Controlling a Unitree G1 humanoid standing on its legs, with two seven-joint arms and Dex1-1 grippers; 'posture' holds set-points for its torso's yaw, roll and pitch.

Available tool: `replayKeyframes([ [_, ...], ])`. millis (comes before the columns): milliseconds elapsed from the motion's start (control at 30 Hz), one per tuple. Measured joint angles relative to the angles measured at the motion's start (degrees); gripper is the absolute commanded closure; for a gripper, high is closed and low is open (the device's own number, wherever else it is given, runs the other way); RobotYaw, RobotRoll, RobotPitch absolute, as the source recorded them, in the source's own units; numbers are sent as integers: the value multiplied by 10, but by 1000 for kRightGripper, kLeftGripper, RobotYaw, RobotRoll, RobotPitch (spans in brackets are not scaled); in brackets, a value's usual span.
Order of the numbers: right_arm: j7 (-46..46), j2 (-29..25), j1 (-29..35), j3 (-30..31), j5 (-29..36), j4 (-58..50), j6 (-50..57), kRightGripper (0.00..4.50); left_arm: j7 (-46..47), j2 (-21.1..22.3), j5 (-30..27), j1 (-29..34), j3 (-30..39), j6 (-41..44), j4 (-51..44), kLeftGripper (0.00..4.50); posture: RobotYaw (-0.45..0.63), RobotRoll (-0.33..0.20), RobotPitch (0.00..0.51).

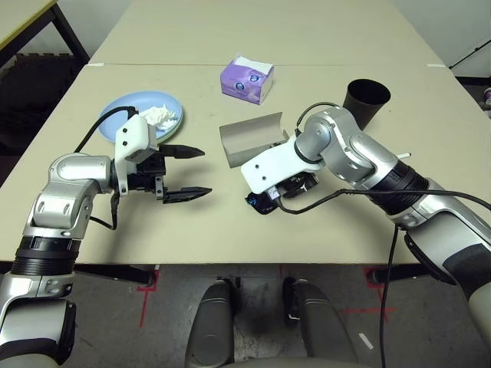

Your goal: Organize and tidy the items on the table.

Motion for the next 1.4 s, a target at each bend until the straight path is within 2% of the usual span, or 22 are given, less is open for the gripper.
replayKeyframes([
  [133,-1,1,0,0,1,0,-3,3920,0,0,0,0,0,0,0,0,80,0,169],
  [167,-1,1,0,0,0,0,-4,4122,0,1,0,0,0,0,0,0,79,0,169],
  [533,-3,1,-5,0,5,10,-7,4130,0,1,0,0,0,0,0,0,72,0,164],
  [1100,32,-18,-100,-45,46,43,10,4130,-4,1,0,-5,0,-13,22,0,59,0,146],
  [1233,0,-1,-127,-56,46,88,12,4130,-7,1,1,-8,0,-17,27,0,61,0,145],
  [1400,-66,32,-130,-56,44,144,12,4130,-9,1,1,-12,0,-17,29,0,62,0,145],
])
